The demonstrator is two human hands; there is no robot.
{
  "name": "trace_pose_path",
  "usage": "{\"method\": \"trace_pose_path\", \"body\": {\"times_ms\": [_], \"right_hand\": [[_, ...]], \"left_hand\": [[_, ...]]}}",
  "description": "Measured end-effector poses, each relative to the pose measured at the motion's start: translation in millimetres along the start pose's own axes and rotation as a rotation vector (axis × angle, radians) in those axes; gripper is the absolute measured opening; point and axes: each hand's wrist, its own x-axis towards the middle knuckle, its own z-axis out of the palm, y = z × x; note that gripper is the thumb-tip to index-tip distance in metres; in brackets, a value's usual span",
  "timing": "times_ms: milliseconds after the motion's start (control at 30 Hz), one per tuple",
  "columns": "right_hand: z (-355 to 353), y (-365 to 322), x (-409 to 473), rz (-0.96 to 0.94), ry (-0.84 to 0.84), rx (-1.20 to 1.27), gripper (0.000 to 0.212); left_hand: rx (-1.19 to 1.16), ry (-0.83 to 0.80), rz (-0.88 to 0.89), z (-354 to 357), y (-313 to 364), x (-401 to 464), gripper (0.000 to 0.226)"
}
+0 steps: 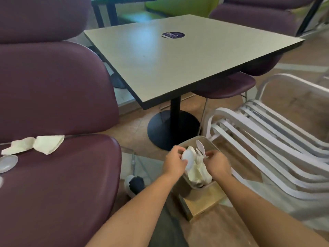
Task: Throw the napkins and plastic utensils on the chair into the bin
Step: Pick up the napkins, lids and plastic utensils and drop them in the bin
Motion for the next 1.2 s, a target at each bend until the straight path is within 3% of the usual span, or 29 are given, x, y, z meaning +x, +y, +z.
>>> {"method": "trace_pose_path", "body": {"times_ms": [100,267,467,700,1200], "right_hand": [[0.0,8.7,14.6,-0.021,-0.019,-0.045,0.021],[8.5,20.3,26.8,-0.041,-0.125,-0.185,0.044],[18.8,-4.3,18.3,-0.136,-0.173,-0.15,0.043],[48.6,-78.5,-21.0,-0.344,-0.244,-0.01,0.044],[182.7,-254.9,-144.6,-0.749,-0.479,-0.019,0.033]], "left_hand": [[-0.015,-0.04,0.008,19.1,4.5,10.9,0.036],[0.169,-0.127,-0.008,33.5,3.7,22.9,0.068],[0.16,-0.023,0.001,1.9,-8.1,19.0,0.056],[0.216,0.167,0.069,-94.6,-22.9,-0.1,0.041],[0.293,0.547,-0.193,-338.0,-117.3,-77.0,0.03]]}}
